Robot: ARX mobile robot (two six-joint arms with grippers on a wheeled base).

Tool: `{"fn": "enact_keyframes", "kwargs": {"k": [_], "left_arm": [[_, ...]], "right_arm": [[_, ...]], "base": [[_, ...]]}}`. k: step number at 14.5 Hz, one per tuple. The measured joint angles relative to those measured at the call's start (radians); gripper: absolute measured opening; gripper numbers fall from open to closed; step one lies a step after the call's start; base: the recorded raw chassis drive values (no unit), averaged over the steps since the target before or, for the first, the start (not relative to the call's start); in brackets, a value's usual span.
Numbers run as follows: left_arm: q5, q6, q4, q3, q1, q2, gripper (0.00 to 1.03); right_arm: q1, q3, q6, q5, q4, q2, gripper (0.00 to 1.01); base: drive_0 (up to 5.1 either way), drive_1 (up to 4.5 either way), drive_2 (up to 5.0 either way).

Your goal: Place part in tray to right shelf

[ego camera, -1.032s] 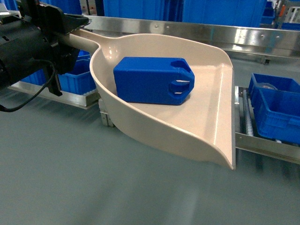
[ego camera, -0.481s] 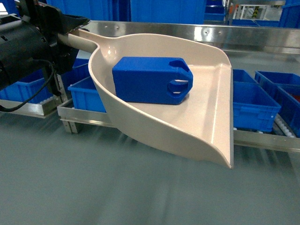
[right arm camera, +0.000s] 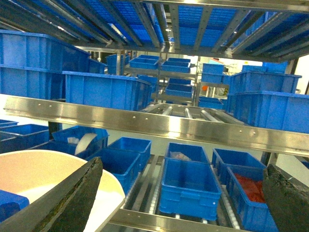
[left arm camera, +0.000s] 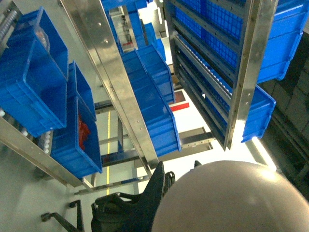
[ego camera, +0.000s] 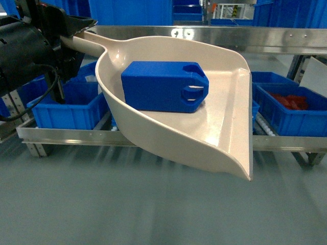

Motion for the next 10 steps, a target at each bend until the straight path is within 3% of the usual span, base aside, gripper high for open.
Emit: {"fn": "enact_keyframes", "kwargs": {"k": [10], "left_arm": [[0.0,0.0,0.0,0.0,-0.001,0.0,0.12]], "right_arm": [[0.0,0.0,0.0,0.002,0.0,0.0,0.98]], "base": [[-0.6,-0.6,-0.6]]}}
